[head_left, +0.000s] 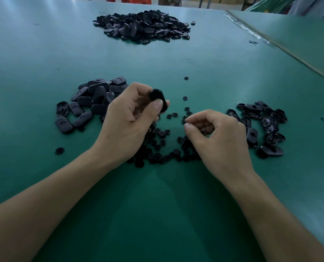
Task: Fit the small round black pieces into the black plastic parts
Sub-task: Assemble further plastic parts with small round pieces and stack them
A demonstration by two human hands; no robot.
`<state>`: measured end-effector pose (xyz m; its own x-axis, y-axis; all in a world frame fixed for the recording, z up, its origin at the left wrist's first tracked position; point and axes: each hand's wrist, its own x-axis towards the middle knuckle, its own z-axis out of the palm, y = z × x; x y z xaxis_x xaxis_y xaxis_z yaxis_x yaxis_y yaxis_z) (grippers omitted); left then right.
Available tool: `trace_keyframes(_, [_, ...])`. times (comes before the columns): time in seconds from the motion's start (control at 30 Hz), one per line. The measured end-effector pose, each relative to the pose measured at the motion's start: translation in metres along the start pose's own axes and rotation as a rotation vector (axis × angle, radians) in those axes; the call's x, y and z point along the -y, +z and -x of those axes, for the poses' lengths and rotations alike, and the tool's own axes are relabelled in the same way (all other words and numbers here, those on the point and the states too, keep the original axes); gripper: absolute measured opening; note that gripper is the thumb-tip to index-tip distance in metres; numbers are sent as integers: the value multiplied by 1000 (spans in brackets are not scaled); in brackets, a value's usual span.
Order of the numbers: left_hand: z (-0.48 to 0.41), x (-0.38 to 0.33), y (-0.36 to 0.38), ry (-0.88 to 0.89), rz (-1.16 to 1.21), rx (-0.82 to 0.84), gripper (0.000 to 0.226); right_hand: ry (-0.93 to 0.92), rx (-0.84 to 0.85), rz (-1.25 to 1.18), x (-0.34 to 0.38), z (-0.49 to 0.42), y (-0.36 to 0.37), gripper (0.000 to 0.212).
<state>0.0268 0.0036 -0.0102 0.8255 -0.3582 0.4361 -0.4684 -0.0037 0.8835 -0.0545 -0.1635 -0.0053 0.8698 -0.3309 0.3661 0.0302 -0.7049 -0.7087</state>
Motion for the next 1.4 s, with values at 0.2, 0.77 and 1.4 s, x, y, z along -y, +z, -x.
trace_keyframes(0.2, [-1, 2, 0, 10, -14, -20, 13, 19, 108, 197, 1, 3, 1, 12])
trace_keyframes(0.77, [-1, 0, -2, -20, -139, -42, 32, -53, 100, 53, 6, 1, 8, 12])
trace_keyframes(1.4, [0, 1, -2, 3, -138, -65, 25, -75, -16, -177, 7, 2, 8, 7])
